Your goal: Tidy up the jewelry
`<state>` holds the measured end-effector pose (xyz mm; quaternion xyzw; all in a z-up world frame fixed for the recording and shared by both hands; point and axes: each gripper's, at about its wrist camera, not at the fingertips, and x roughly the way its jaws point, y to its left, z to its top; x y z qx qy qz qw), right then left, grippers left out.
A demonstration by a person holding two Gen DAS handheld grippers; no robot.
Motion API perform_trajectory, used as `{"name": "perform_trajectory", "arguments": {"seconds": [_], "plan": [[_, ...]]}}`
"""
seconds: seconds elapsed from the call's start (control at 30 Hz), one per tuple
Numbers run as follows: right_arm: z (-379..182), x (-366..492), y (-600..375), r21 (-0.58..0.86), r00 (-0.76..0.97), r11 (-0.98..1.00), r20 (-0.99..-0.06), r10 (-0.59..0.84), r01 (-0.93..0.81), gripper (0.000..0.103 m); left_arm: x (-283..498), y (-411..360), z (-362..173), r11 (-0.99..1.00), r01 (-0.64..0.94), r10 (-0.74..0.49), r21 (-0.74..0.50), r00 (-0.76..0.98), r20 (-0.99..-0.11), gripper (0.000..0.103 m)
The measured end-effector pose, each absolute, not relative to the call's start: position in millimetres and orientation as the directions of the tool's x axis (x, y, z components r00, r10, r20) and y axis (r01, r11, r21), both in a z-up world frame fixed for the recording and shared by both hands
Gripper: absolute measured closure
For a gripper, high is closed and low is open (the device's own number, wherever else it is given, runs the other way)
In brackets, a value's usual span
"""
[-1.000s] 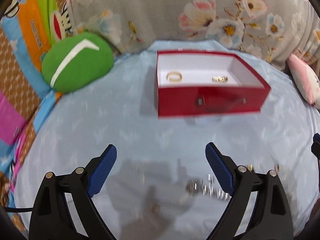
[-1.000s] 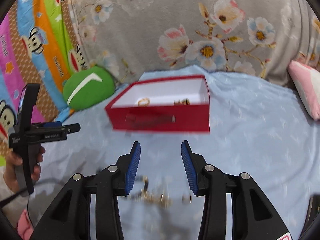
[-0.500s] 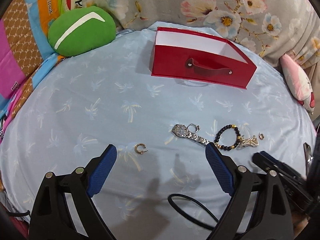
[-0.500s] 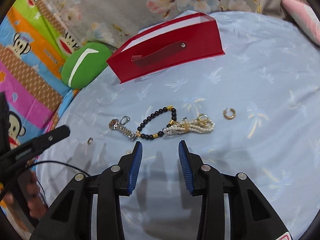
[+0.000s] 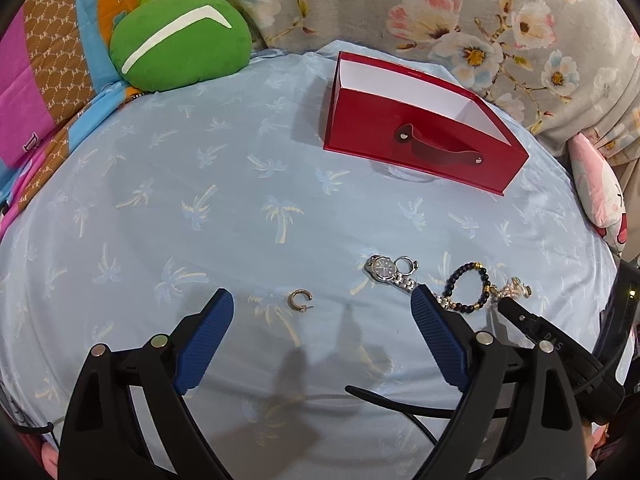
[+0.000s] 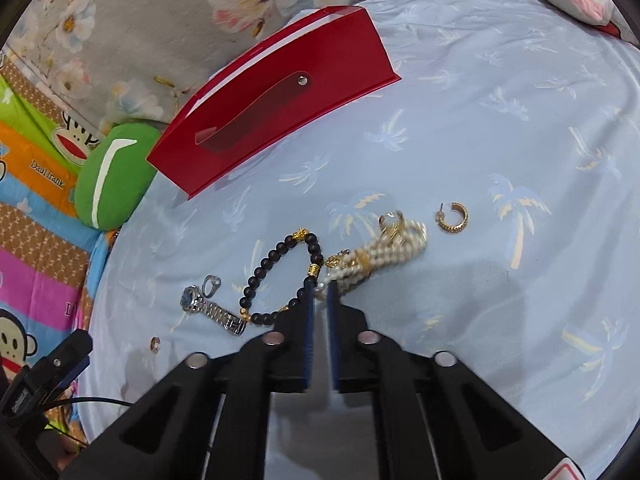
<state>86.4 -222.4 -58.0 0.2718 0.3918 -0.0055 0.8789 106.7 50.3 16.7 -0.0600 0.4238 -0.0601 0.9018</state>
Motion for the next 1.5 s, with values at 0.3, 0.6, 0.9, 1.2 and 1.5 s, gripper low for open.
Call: {"name": "perform_trajectory", "arguments": {"seconds": [0.3,0.6,0.9,1.2,1.5], "plan": [[-27,57,-234,0.379,0.726,0.911,-0.672,0.148,0.165,0.103,108,40,15,0.983,0.074,-0.176,-0.166,0.628,-0.758,0.015],[-56,96,-224,0.432,0.67,0.87,-0.722,0.175,0.239,0.075,102,31,21,0.983,0.091,-0.181,-0.16,0.638,-0.748,0.015],[-59,89,-235,0.402,0.685,0.888,-0.713,0.15,0.224,0.1,111,37,13,0.983,0.077,-0.176,-0.164,0.621,-0.764,0.015],[-21,45,-234,0.315,0.722,0.948,-0.666,0.189,0.042,0.1,117,28,6,0.978,0.097,-0.205,-0.185,0.601,-0.773,0.015],[-29,36,-241,0.393,0.714,0.919,-0.65,0.26,0.023,0.1,111,16,8,0.98,0.12,-0.201,-0.161,0.607,-0.769,0.015]]}}
